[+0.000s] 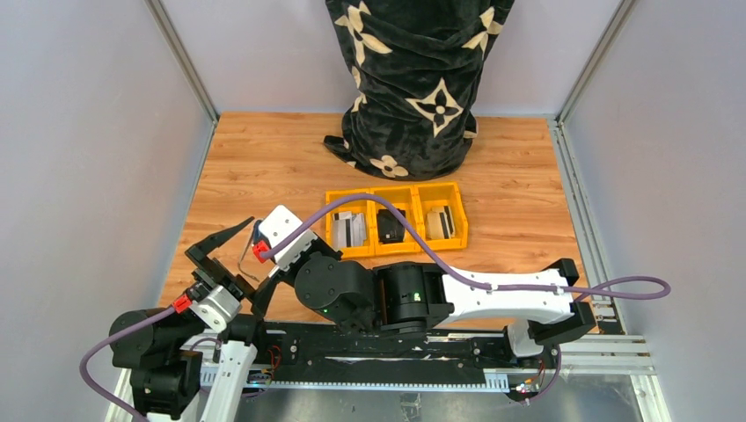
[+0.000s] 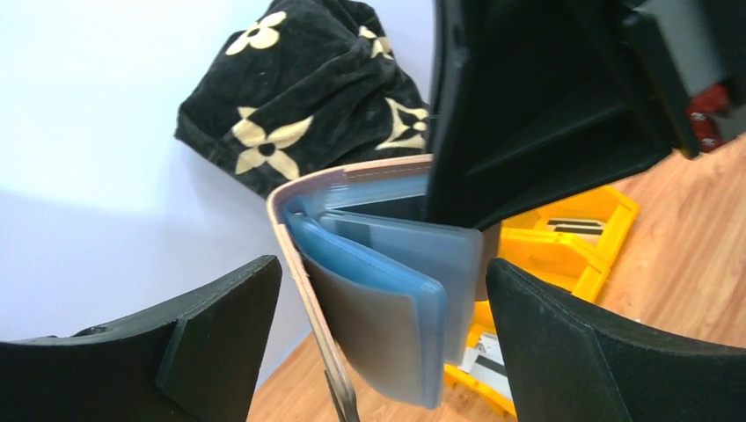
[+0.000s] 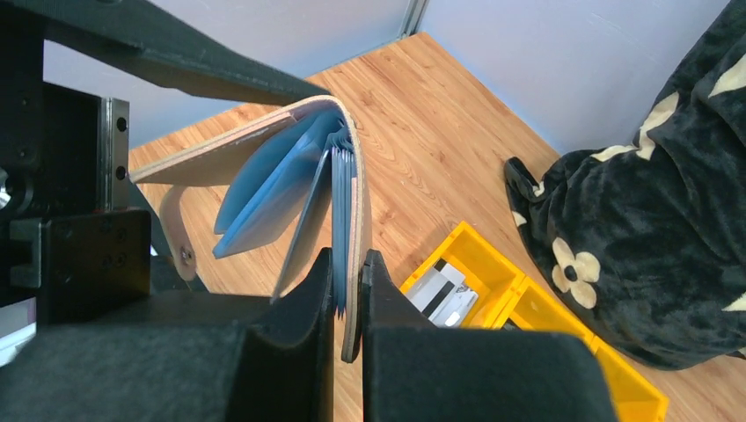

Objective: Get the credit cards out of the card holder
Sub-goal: Remove the credit card from the card holder.

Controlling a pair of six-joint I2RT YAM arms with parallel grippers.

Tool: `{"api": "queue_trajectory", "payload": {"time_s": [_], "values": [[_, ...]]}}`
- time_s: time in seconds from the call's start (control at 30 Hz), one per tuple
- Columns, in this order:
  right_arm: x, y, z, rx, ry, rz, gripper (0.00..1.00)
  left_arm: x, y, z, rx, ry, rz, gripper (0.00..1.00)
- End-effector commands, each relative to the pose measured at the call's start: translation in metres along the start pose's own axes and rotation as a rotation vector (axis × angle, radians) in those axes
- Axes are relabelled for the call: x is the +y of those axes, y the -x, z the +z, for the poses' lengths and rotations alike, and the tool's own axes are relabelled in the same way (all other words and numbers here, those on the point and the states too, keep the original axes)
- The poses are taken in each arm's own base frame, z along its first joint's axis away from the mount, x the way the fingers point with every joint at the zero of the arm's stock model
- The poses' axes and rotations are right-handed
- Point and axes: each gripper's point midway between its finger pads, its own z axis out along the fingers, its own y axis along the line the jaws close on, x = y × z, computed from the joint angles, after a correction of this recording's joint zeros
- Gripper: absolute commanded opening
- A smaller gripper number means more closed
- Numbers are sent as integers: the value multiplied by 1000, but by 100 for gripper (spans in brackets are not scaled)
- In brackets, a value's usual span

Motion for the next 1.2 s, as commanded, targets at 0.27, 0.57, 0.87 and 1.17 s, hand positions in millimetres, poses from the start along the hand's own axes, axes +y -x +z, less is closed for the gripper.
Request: {"api": "queue_trajectory", "payload": {"time_s": [0.27,0.57,0.87,1.17], "values": [[-23,16,-17,-62,-62,41,0,16,6,-12,36,106,52,92],[-26,7,-41,-124,79,109,0,19,16,-16,44,115,85,83],[-14,7,-67,-206,284,132,0,4,37,-4,8,-25,-82,69],[-2,3,-98,-287,491,129,0,-26,57,5,66,-293,-373,45]]}}
